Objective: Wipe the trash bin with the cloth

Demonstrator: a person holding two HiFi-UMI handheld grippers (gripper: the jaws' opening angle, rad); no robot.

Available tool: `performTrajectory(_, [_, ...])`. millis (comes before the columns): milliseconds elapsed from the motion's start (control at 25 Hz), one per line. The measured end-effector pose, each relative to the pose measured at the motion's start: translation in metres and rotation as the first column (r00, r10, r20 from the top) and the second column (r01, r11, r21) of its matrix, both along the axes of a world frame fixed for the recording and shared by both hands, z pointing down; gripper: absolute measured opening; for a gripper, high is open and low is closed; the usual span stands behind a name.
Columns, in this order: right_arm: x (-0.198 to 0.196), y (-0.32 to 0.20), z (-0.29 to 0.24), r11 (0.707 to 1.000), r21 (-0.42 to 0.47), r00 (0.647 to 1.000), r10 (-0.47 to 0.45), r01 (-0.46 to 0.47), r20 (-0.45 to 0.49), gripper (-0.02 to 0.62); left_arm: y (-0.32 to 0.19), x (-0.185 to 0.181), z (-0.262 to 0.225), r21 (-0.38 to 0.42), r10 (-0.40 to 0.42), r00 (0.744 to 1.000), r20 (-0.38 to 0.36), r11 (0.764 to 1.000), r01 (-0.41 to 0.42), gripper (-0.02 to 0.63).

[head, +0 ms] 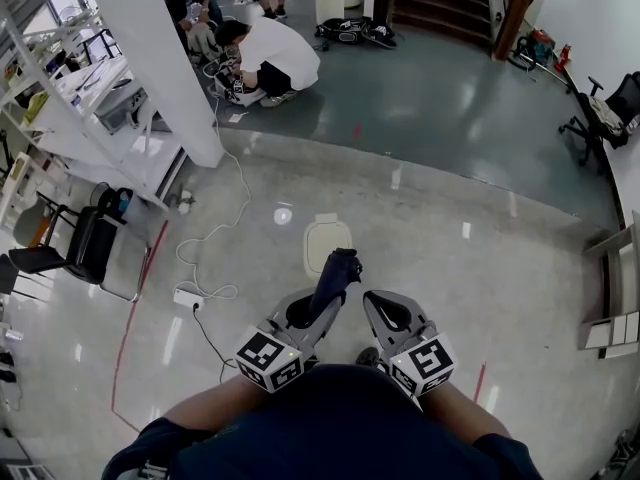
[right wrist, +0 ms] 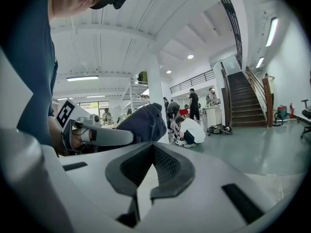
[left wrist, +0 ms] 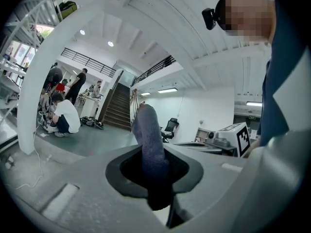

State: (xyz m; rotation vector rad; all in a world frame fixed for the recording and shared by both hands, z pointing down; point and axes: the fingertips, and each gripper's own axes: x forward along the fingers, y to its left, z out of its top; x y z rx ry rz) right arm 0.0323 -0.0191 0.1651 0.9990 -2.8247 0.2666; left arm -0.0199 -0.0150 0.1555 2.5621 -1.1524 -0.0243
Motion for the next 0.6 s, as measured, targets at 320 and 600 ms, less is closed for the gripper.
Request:
performTrajectory(320, [-0.0017,-0.0059,0.0020,1.000,-0.001,1.000,0.003,-0.003,-0.004,0.009,-0.0056,-0.0021,-0.0006,0.007,-0.001,1.000,0.000,1.000,0.001,0.066])
performTrajectory(600, [0.0010,-0.0105,0.0087,1.000,0.000,1.000,0.012,-0.012,-0.001,0.009,-0.0088,-0.0010,0.0047,0.006,0.000,1.000,-0.002,1.000,0.000,0.066])
